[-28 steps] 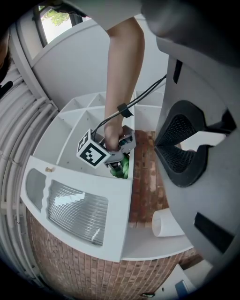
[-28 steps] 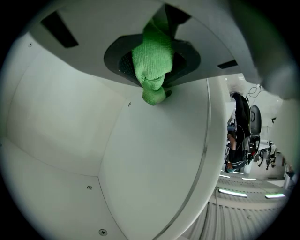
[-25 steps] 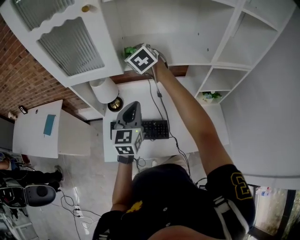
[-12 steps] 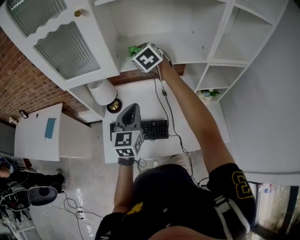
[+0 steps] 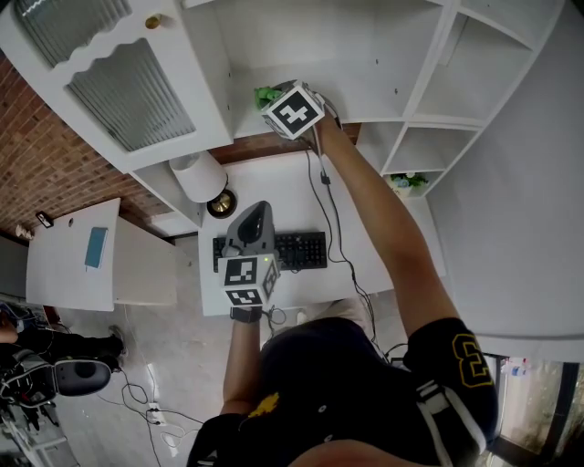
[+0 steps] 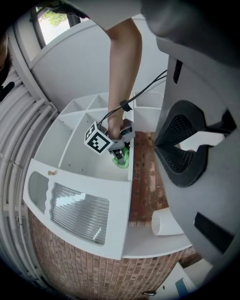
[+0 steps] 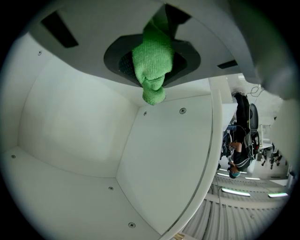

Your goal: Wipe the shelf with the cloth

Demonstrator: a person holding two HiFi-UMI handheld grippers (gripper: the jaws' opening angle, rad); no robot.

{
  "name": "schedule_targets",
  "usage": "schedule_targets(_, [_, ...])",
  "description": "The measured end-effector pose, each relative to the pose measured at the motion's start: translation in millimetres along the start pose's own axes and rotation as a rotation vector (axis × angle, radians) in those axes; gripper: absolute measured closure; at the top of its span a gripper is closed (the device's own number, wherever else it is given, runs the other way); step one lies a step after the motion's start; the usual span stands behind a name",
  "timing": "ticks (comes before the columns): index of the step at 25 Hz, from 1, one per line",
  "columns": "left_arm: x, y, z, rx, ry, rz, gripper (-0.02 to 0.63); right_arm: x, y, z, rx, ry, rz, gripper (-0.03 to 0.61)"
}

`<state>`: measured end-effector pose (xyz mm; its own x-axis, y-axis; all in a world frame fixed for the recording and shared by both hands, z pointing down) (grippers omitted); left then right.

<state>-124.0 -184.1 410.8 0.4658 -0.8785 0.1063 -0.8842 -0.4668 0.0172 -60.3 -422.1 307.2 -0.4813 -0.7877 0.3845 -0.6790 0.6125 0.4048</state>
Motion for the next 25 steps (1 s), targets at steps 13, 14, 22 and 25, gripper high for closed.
schedule_targets(13, [-1.4,4.3,-5.1,-0.012,-0.002,-0.009,0.595,-17.1,-17.1,-16.4,0.007,0.032,-0.028,0.503])
schedule_targets(14, [-0.8,3.2,-5.9,-0.013,0.0,-0.012,0.595,-18.1,-19.0,-17.8,0.009,0.034,-0.031,0.503])
schedule_targets(22, [2.2,-6.6,-6.1,-0.02,-0.005,-0.044,0.595,-29.2,-38.2,-31.4,0.026,0.069,-0.067,0.503])
schedule_targets(25, [3.0,-8.4,-7.1,-0.024,-0.006,-0.051,0.595,-33.1,-45.2,-36.8,0.023,0.081,-0.083,0.503])
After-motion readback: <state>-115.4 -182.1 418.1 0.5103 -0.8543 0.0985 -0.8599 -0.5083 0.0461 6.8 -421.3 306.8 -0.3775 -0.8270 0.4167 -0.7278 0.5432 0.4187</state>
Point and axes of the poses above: the fingertips, and each gripper's own axes: x forward along the fingers, y to its left, z out of its top, the point moved 6 cm from there along -x, backward along the fingers, and after that the axes turned 5 degrees about -z, right-handed, at the moved point
